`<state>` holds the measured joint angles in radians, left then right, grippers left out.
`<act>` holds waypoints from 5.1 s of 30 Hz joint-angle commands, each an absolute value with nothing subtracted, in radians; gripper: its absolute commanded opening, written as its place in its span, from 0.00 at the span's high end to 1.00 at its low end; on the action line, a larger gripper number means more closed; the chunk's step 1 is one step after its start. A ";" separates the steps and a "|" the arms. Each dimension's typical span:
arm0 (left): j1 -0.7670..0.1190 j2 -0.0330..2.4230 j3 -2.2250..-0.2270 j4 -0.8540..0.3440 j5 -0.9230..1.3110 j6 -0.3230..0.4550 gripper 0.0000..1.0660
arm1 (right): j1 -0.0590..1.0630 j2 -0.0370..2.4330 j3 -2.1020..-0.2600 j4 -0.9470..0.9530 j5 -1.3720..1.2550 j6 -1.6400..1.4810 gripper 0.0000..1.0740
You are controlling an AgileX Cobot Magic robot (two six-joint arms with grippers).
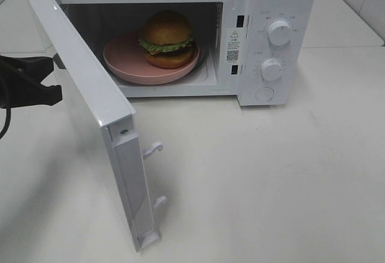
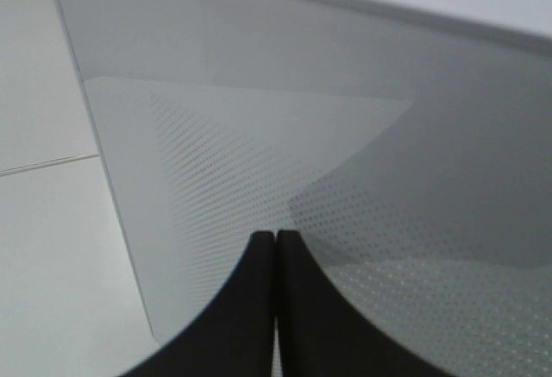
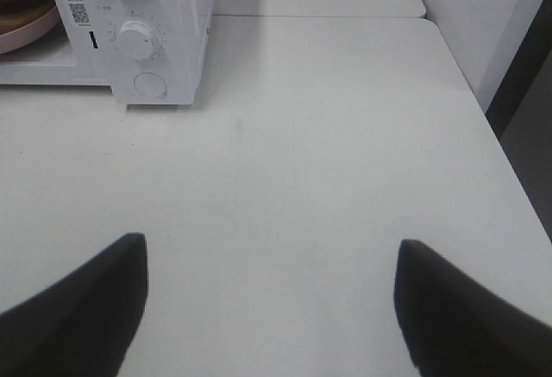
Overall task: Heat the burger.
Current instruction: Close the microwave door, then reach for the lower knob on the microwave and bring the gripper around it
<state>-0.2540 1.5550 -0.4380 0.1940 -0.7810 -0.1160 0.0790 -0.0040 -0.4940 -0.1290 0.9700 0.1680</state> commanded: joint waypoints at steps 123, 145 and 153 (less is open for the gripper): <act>-0.272 1.287 -0.934 -0.056 1.030 -0.022 0.08 | 0.074 -0.032 -0.493 -0.134 0.963 0.176 0.30; 0.007 0.754 -0.765 -0.031 1.198 0.061 0.08 | 0.074 -0.032 -0.493 -0.134 0.963 0.176 0.30; 0.007 0.477 -0.633 0.000 1.149 0.062 0.08 | 0.074 -0.032 -0.493 -0.134 0.963 0.176 0.30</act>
